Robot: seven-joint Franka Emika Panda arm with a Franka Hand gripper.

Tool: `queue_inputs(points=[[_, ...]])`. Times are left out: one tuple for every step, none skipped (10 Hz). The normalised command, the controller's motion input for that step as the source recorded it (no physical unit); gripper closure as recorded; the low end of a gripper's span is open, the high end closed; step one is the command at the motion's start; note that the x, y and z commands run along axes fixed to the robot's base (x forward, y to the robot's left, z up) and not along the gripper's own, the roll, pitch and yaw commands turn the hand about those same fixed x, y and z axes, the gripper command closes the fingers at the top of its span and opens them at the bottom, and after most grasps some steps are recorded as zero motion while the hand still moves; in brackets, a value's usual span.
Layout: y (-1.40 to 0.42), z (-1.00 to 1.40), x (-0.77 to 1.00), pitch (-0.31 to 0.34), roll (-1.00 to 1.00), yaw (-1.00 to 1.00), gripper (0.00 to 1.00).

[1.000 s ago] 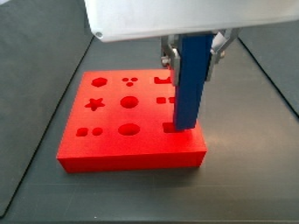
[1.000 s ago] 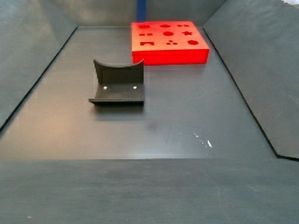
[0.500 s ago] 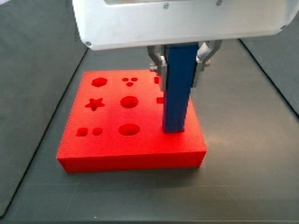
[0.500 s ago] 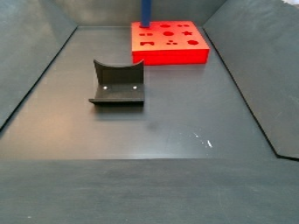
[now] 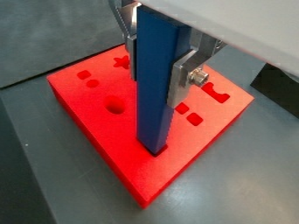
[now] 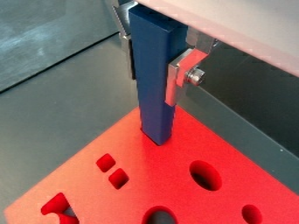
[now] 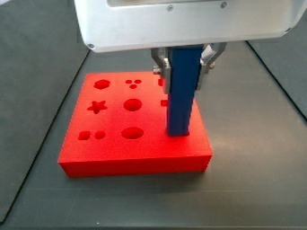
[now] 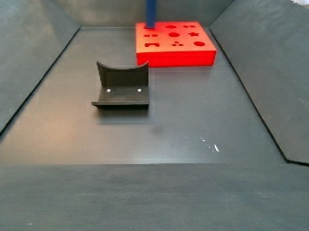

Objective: Insert the rectangle object.

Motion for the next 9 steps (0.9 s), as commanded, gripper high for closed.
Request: queue_inputs(points=[[0.00,-0.01,0.08,0.000,0.00,0.00,1.00],[-0.06,-0.33,0.07,-0.003,0.10,0.00,1.00],[-0.25,-0.91,0.06,-0.100,0.15,-0.13,1.00],[-0.39,-1.00,0.23,-0.047,0.14,-0.18,1.00],[-0.54,-0.93,0.30,-0.030,0.21,-0.14,1.00],[-0.56,-0.81,0.25,-0.039,0.27,-0.11,1.00],[-0.58,-0.79,0.23,-0.041,0.28,-0.14,1.00],[-0.04,0.00,0.06,-0.059,0.03,0.00,1.00],[0.00,0.00,0.00,0.000,0.00,0.00,1.00]])
